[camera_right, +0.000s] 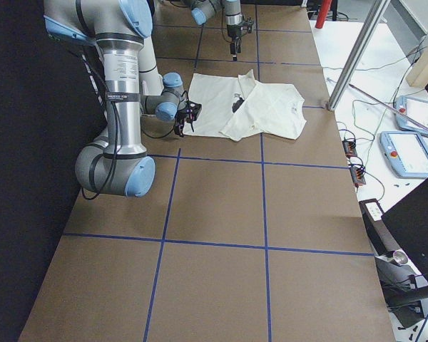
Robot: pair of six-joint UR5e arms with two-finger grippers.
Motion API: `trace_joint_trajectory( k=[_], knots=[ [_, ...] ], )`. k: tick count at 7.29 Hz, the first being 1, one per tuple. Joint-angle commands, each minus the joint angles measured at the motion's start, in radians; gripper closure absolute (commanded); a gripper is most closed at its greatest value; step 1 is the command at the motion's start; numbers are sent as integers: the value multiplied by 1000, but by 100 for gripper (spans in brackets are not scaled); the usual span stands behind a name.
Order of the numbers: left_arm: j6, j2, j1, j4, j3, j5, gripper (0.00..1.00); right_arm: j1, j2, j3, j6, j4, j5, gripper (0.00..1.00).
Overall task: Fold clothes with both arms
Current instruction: 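Move both grippers to the hem corners nearest the robot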
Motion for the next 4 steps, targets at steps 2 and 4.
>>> trace_joint_trajectory(
  k=[2,4],
  knots=[
    [-2,-5,1,-3,1,-1,0,2,-4,-12,-3,-2,12,18],
    [-2,-6,1,-2,1,-1,0,7,-6,-9,-3,-3,30,43]
  ],
)
